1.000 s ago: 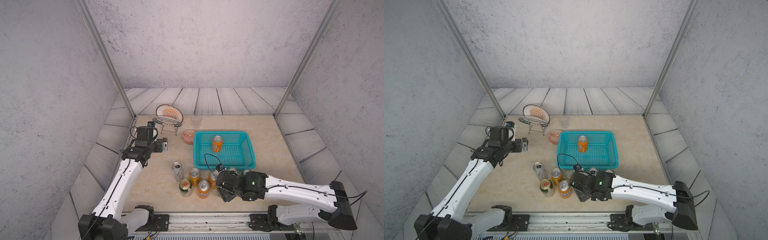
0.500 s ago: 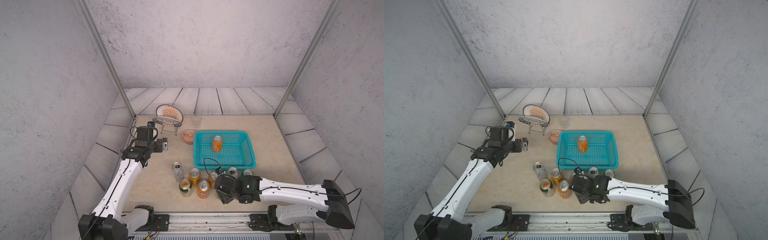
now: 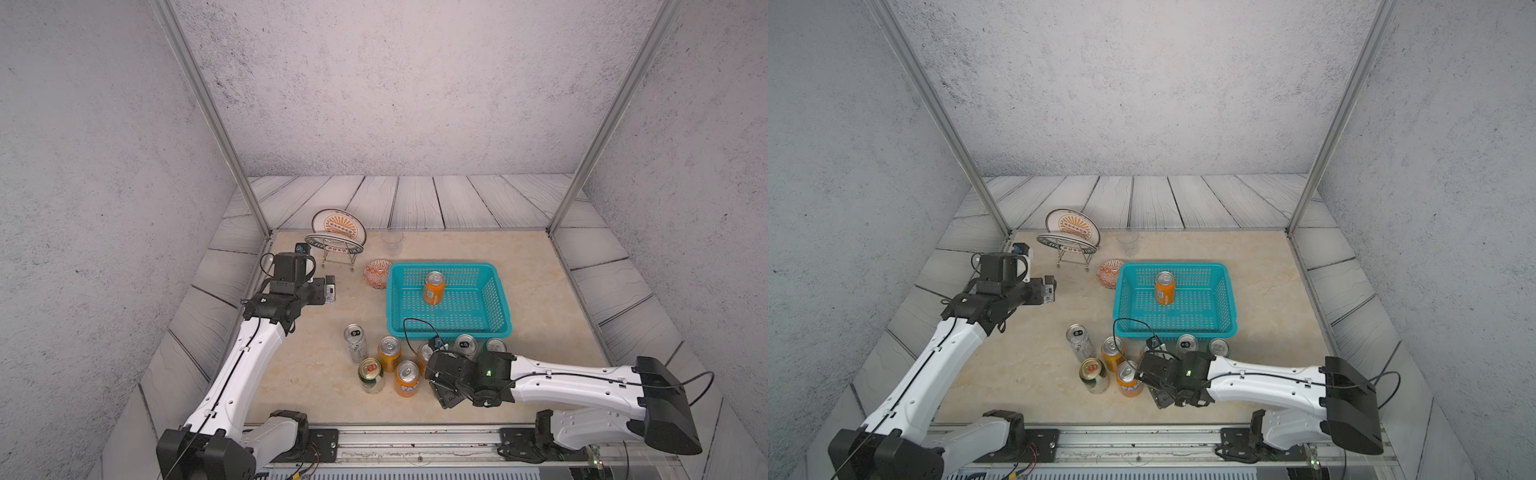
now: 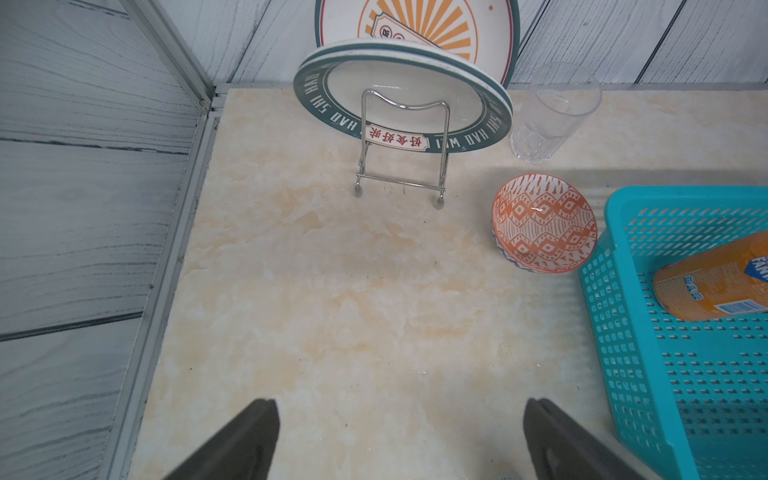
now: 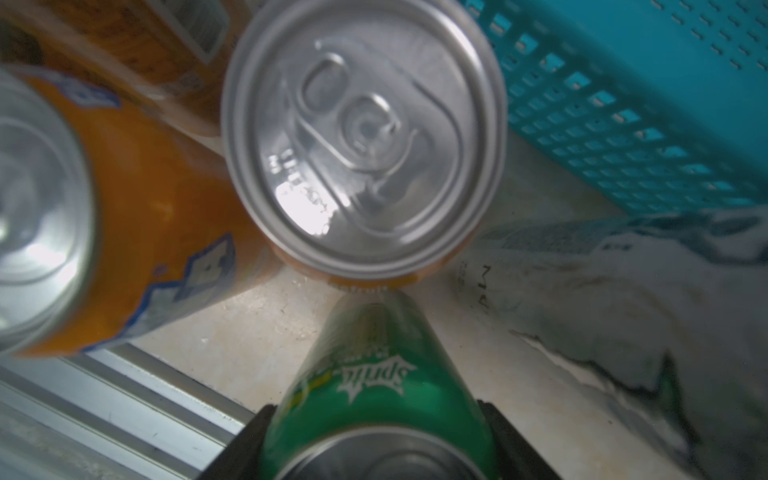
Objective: Take out the drinks from the basket
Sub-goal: Place the drink at the center of the board, then pick up the drink from the basket.
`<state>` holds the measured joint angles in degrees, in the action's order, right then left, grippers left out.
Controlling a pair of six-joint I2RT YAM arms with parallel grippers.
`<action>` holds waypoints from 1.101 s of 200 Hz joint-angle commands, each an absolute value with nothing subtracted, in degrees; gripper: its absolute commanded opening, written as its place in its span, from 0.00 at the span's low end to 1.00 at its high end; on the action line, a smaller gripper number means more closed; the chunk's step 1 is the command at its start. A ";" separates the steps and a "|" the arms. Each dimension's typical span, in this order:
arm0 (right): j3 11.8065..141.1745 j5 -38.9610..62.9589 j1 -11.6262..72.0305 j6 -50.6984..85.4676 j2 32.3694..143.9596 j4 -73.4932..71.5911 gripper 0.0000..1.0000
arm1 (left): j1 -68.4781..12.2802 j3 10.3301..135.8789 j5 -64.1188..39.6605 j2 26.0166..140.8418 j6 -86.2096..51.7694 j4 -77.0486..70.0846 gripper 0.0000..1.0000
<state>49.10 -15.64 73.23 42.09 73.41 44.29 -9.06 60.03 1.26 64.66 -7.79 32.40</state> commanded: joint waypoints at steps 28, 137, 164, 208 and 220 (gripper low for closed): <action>50.47 -18.71 73.54 42.82 72.75 46.13 0.82 | -8.54 60.19 1.54 64.80 -7.62 32.50 0.99; 60.41 -24.32 73.40 39.06 65.18 55.33 0.90 | -8.51 60.29 1.49 64.98 -7.58 32.52 0.99; 62.29 -29.36 72.58 35.26 63.92 55.33 1.00 | -8.49 60.29 1.49 65.09 -7.61 32.52 0.99; 67.07 -27.43 64.52 26.31 64.75 53.48 0.99 | -8.44 60.31 1.23 65.44 -7.58 32.65 0.99; 67.99 -25.10 61.20 24.05 65.31 52.58 0.99 | -8.44 60.29 1.19 65.45 -7.65 32.61 0.99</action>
<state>65.39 -26.11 65.60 30.55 65.34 53.25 -9.06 60.03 1.21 65.14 -7.79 32.42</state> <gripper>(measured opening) 0.994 0.987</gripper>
